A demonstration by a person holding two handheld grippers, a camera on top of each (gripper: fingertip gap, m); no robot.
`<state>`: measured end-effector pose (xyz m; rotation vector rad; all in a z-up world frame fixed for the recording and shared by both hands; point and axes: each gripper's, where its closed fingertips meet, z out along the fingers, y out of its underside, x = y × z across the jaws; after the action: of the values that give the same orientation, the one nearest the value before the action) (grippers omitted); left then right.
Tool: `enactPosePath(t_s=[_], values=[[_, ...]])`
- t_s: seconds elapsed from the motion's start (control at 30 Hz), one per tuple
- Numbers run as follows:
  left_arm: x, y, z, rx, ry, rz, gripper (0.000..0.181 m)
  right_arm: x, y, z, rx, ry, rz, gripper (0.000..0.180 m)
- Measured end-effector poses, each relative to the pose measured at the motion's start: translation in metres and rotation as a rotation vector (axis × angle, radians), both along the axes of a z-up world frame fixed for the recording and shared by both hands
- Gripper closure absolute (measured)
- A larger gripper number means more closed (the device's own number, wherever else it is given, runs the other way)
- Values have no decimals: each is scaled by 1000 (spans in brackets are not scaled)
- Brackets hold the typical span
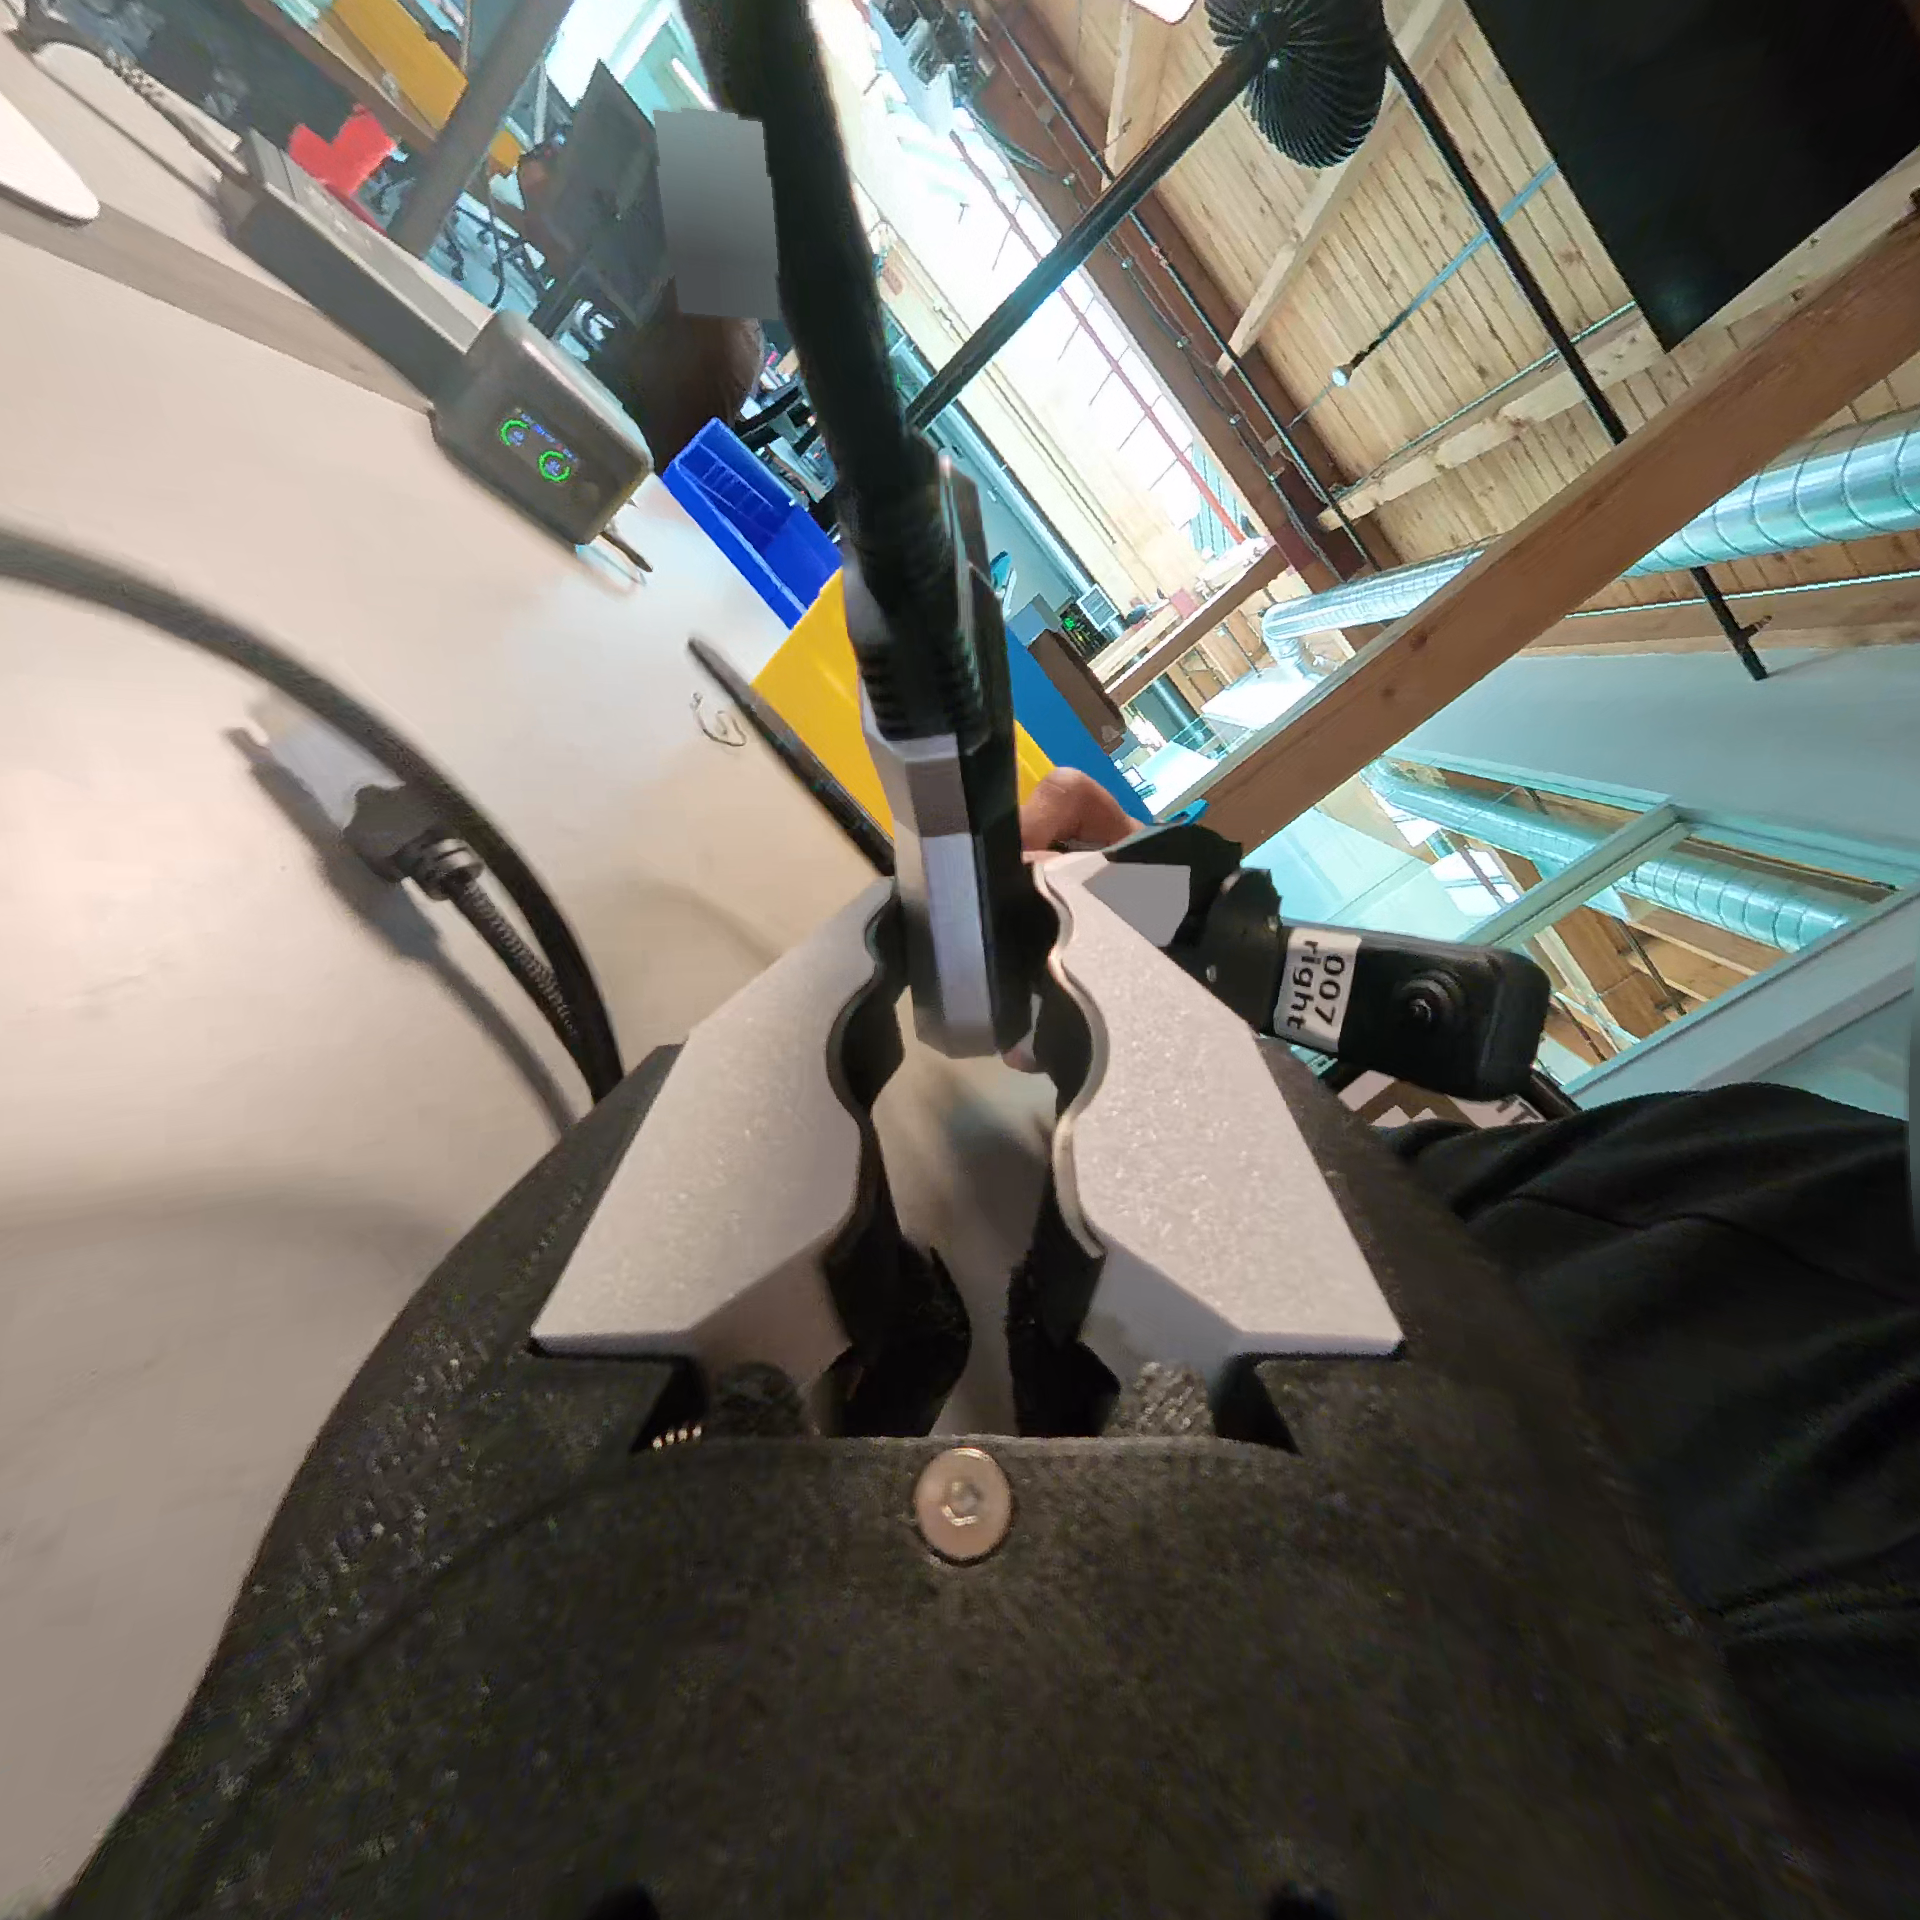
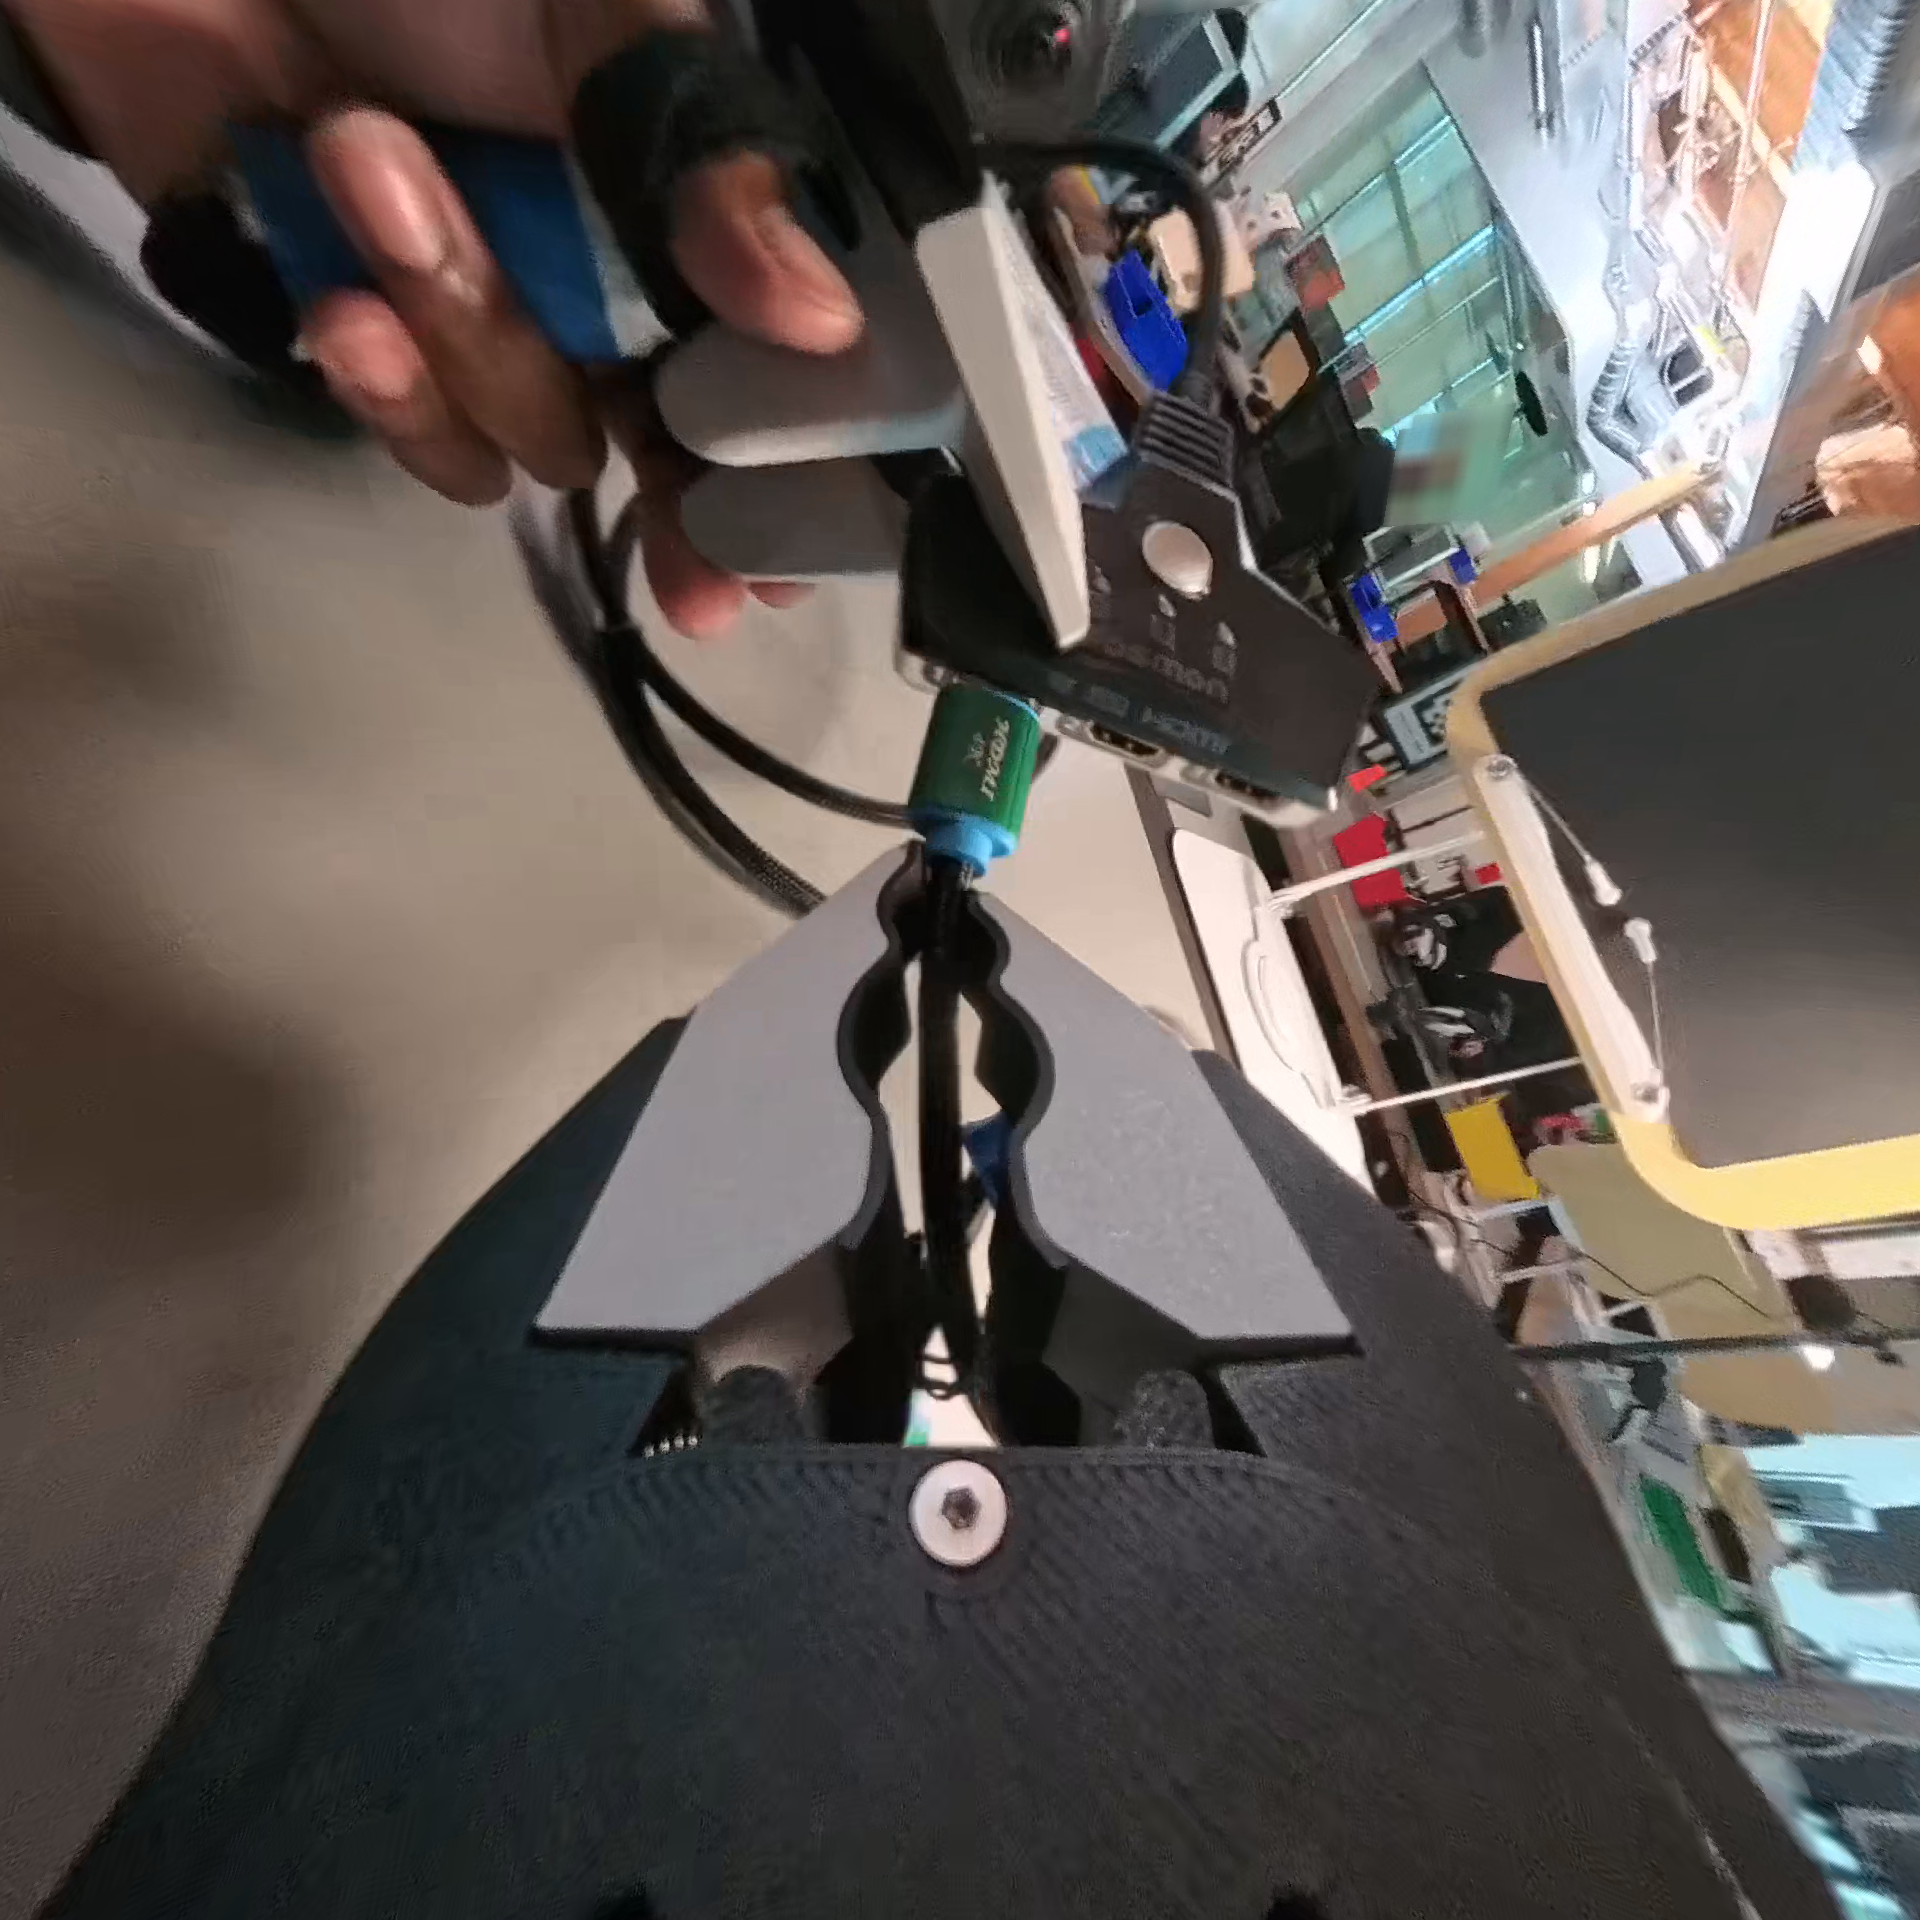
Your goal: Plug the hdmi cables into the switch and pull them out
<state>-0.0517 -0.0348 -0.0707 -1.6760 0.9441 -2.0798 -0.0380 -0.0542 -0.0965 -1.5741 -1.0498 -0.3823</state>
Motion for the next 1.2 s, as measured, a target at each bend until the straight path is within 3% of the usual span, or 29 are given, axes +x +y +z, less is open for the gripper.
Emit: enactPosePath(t_s=[0.1, 0.43, 0.57, 0.7, 0.8, 0.93, 1.07, 1.2], values=[[-2, 0, 2, -14, -10, -14, 161, -15, -6, -6, -16, 3, 51, 172], [-1, 3, 1, -21, -3, -2, 161, 3, 1, 2, 12, -18, -11, 173], [-3, 2, 2, -1, -7, -19, 161, -19, -9, -8, -33, -5, 66, 172], [2, 1, -1, -2, 2, -16, 161, 12, 1, 1, -20, 9, -26, 173], [0, 2, -2, 1, 4, -16, 161, -4, -6, -7, -45, -6, 18, 172], [1, 2, 0, 7, 0, -9, 160, 14, 5, 3, -11, 30, -69, 173], [-4, 5, -2, -6, 2, -17, 161, -12, -8, -8, -66, 41, 51, 173], [1, -2, 0, 16, 0, -34, 160, 13, -5, 4, -39, 49, 9, 173]])
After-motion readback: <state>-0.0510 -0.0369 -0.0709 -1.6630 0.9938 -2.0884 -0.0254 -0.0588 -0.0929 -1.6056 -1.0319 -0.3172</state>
